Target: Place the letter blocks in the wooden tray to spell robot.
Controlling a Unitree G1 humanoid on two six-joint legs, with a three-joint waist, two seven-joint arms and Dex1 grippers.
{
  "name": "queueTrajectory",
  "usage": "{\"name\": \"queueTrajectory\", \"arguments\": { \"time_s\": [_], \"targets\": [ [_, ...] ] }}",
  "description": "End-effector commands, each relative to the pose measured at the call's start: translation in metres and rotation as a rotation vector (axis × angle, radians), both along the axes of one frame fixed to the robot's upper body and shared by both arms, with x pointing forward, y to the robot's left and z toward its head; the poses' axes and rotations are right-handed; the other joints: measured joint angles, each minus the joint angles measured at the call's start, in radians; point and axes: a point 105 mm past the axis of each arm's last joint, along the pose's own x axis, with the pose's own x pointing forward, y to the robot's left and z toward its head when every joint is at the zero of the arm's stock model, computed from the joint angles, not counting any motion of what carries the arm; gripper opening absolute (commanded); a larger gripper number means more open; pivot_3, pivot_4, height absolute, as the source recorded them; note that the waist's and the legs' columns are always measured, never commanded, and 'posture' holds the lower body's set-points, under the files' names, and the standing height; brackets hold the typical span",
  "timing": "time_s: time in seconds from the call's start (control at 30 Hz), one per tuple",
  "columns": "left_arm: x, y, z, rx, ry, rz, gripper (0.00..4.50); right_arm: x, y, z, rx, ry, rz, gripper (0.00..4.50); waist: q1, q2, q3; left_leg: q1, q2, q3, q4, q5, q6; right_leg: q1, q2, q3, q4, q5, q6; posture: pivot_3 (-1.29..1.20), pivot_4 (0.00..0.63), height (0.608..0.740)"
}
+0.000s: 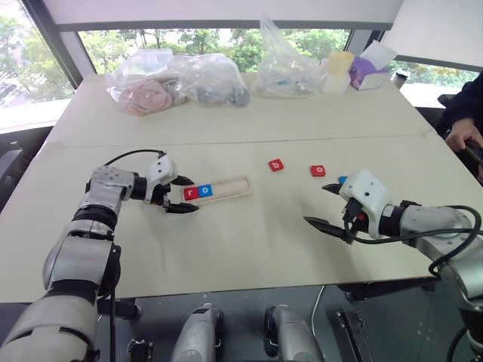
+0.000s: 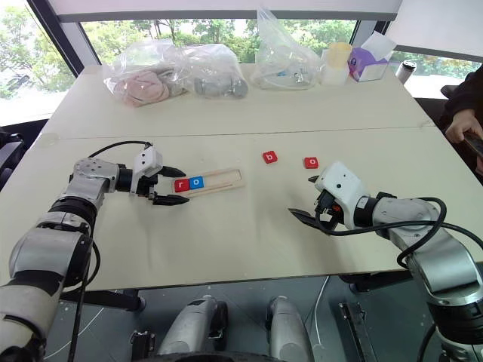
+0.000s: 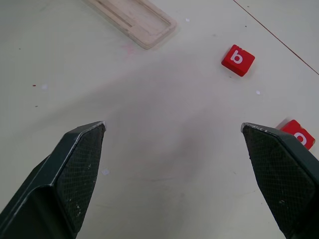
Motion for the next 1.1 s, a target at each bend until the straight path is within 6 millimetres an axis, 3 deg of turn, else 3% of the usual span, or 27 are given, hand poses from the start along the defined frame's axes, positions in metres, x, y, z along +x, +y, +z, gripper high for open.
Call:
{"name": "queueTrajectory", "arguments": {
  "time_s": [0.03,0.23,0.37,0.63,0.8,1.1],
  "targets": [
    [0.001,0.001,0.001,0.021,-0.001,-0.003,4.50,-0.001,0.004,0.013,-0.015,-0.057,0.018,4.49,0.000,0.000,0.000,0.000,0.000,0.000,0.000,0.000,0.000,0.000,0.000,0.000,0.000,0.000,0.000,0.00,0.150,0.725],
    [-0.005,0.001,-0.010,0.051,0.026,-0.024,4.50,-0.001,0.003,0.013,-0.023,-0.059,0.016,4.49,0.000,0.000,0.000,0.000,0.000,0.000,0.000,0.000,0.000,0.000,0.000,0.000,0.000,0.000,0.000,0.00,0.150,0.725],
    [-0.007,0.001,-0.014,0.060,0.032,-0.027,3.31,0.000,0.003,0.013,-0.023,-0.062,0.017,4.50,0.000,0.000,0.000,0.000,0.000,0.000,0.000,0.000,0.000,0.000,0.000,0.000,0.000,0.000,0.000,0.00,0.150,0.725],
    [-0.016,-0.003,-0.024,0.071,0.055,-0.085,3.31,0.001,0.004,0.014,-0.028,-0.067,0.022,4.50,0.000,0.000,0.000,0.000,0.000,0.000,0.000,0.000,0.000,0.000,0.000,0.000,0.000,0.000,0.000,0.00,0.150,0.725],
    [-0.028,-0.025,-0.027,0.024,0.045,-0.207,3.31,0.001,0.005,0.014,-0.026,-0.071,0.025,4.50,0.001,0.001,-0.001,0.000,0.000,0.000,0.000,-0.001,0.001,0.001,-0.001,0.000,-0.001,0.000,-0.001,0.00,0.150,0.725],
    [-0.028,-0.059,-0.037,0.032,-0.028,-0.210,3.31,0.003,0.007,0.014,-0.029,-0.077,0.034,4.50,0.028,0.006,-0.004,0.004,-0.003,0.000,0.001,-0.002,0.003,0.006,-0.004,0.000,-0.004,-0.002,-0.003,0.00,0.150,0.725]
  ]
}}
